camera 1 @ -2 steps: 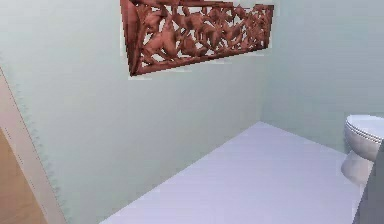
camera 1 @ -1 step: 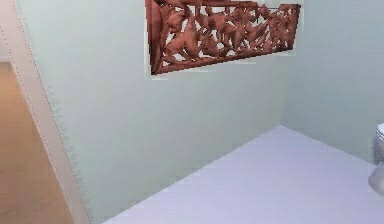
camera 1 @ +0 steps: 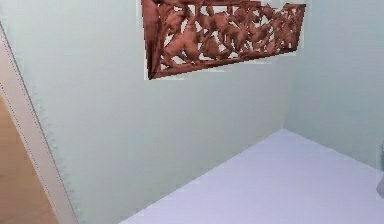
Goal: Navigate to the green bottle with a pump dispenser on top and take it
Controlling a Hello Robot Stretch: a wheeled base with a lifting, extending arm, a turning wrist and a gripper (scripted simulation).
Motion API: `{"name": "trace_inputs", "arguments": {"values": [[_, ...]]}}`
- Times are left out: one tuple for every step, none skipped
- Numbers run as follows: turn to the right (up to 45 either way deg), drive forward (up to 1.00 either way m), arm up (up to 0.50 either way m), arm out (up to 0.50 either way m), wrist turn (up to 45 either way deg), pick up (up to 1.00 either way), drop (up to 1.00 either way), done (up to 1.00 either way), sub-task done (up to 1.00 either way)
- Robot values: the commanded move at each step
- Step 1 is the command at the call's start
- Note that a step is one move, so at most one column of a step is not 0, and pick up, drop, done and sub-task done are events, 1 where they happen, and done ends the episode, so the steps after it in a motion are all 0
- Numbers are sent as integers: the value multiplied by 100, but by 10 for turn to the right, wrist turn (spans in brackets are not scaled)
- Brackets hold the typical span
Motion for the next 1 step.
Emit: {"name": "trace_inputs", "arguments": {"values": [[30,0,0,0,0,0,0,0,0]]}}
